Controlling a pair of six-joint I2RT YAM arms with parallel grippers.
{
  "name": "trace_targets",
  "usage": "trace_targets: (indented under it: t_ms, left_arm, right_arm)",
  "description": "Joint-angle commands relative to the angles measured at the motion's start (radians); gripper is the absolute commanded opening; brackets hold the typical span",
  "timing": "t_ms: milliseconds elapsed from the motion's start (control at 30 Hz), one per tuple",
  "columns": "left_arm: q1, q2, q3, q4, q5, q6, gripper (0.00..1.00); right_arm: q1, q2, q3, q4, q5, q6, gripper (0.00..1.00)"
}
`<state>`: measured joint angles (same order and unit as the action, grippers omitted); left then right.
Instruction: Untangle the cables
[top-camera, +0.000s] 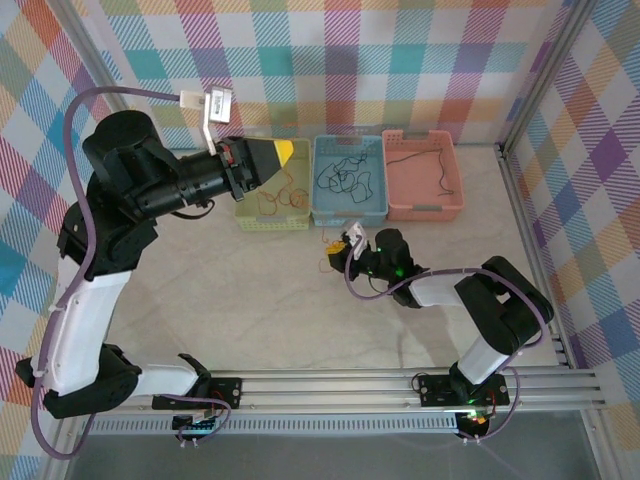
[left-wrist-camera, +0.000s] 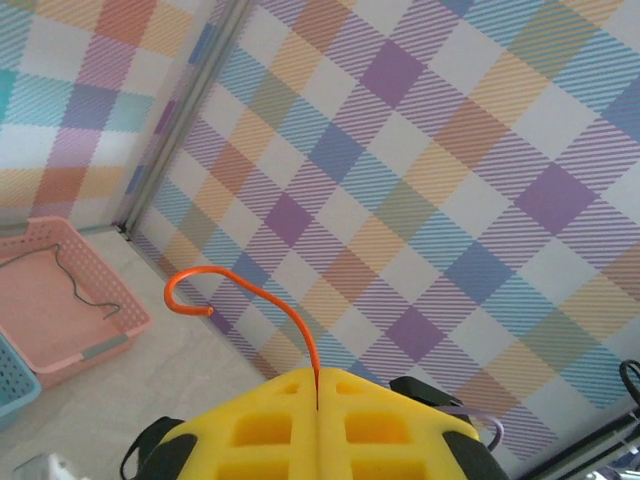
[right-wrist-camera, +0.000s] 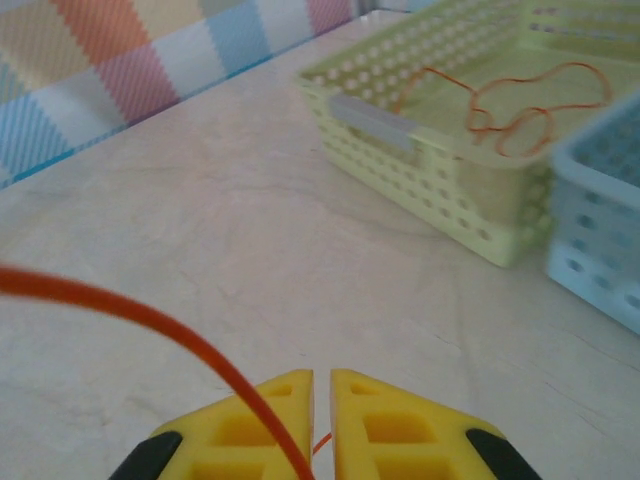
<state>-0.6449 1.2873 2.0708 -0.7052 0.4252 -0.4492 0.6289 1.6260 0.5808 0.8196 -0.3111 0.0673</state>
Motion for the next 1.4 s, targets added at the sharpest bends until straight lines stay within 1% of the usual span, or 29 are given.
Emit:
trace_targets:
  t_ms: [0,100,267,333,400,467,600,767,833,933,1000,1100,1267,1367]
  left_arm:
    - [0.008,-0.045,-0.030,-0.007,-0.070,0.049,0.00]
    - [0.008,-0.081,-0.135,-0.016,-0.144,0.084,0.00]
    - [0.011,-0.181,-0.416,0.019,-0.341,0.100,0.00]
    - [0.016,-0.214,-0.519,0.030,-0.405,0.099,0.00]
    - [0.026,-0.240,-0.618,0.042,-0.444,0.093,0.00]
    - [0.041,-0.259,-0.731,0.069,-0.420,0.080,0.00]
    - [0.065,-0.259,-0.927,0.148,-0.252,0.044,0.00]
    - [0.065,-0.249,-1.129,0.364,-0.068,-0.042,0.00]
    - [0.065,-0.232,-1.167,0.418,-0.024,-0.060,0.00]
    - [0.064,-0.212,-1.193,0.472,-0.002,-0.065,0.00]
    - [0.064,-0.200,-1.201,0.488,0.021,-0.068,0.00]
    - [0.064,-0.197,-1.209,0.493,0.055,-0.063,0.00]
    - [0.064,-0.231,-1.233,0.495,0.062,-0.053,0.00]
    - [0.064,-0.244,-1.247,0.496,0.089,-0.038,0.00]
  right_arm:
    - [-0.018,-0.052,-0.039,0.105,0.029,0.056,0.14]
    - [-0.020,-0.097,-0.050,0.108,0.015,0.061,0.14]
    - [-0.020,-0.211,-0.048,0.002,0.003,0.039,0.13]
    - [-0.020,-0.255,-0.056,-0.031,0.003,0.026,0.13]
    - [-0.020,-0.296,-0.064,-0.063,0.009,0.019,0.13]
    - [-0.020,-0.329,-0.073,-0.074,0.003,0.016,0.13]
    - [-0.020,-0.377,-0.069,-0.094,-0.044,0.026,0.13]
    - [-0.020,-0.381,-0.031,-0.143,-0.108,0.054,0.13]
    - [-0.020,-0.377,-0.029,-0.129,-0.146,0.066,0.13]
    - [-0.018,-0.372,-0.017,-0.120,-0.210,0.086,0.13]
    - [-0.018,-0.371,-0.002,-0.132,-0.229,0.100,0.14]
    - [-0.018,-0.370,0.019,-0.147,-0.233,0.116,0.14]
    - [-0.013,-0.361,0.055,-0.161,-0.247,0.158,0.14]
    - [-0.006,-0.356,0.064,-0.166,-0.242,0.190,0.13]
